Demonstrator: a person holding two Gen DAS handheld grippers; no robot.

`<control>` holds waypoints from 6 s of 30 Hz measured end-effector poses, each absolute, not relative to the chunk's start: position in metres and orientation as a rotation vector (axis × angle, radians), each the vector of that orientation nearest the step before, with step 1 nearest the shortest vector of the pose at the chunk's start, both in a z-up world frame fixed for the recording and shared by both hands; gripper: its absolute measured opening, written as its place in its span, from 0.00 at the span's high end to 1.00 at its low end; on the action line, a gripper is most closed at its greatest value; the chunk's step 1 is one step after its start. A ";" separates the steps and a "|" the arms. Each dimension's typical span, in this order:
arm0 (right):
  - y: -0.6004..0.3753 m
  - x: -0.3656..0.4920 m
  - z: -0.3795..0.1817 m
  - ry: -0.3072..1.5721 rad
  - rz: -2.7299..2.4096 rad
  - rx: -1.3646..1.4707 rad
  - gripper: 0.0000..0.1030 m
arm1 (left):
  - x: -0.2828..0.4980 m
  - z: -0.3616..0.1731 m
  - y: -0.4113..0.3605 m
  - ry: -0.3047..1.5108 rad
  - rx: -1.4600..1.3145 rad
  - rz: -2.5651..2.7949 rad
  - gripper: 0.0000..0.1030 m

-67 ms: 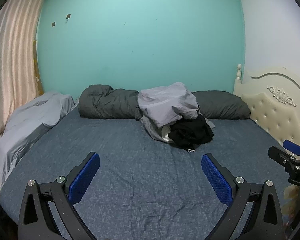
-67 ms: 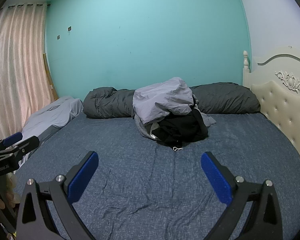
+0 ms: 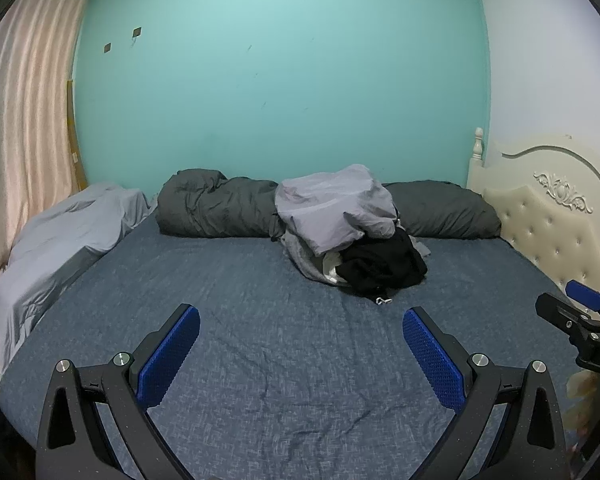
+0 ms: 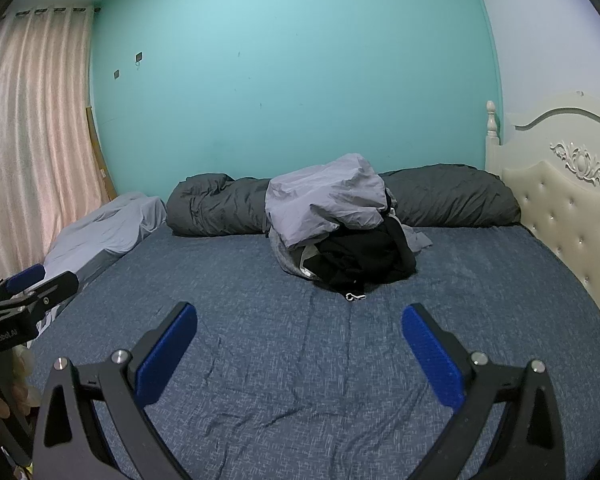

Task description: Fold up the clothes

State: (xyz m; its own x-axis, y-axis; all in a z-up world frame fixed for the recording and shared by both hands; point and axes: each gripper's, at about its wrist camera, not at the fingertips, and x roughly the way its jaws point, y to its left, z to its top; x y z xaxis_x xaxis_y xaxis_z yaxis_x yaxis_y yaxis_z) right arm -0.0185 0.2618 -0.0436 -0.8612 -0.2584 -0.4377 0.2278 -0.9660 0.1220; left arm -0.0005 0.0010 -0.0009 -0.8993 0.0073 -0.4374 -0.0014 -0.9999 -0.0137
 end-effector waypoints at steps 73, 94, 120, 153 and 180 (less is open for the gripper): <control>0.267 -0.020 -0.051 -0.110 -2.804 0.687 0.00 | -0.010 -0.008 0.008 -0.050 -0.744 3.018 0.00; 0.240 -0.151 -0.131 -0.178 -2.661 0.883 0.00 | -0.105 -0.090 -0.028 -0.217 -0.816 3.035 0.00; 0.170 -0.466 -0.245 -0.323 -2.566 1.048 0.08 | -0.315 -0.228 -0.096 -0.533 -1.037 2.961 0.00; 0.146 -0.474 -0.212 -0.114 -2.527 0.789 0.97 | -0.275 -0.253 -0.132 -0.687 -1.012 2.982 0.00; 0.275 -0.232 -0.259 -0.369 -2.384 1.150 0.54 | -0.125 -0.199 -0.109 -0.556 -0.987 2.956 0.00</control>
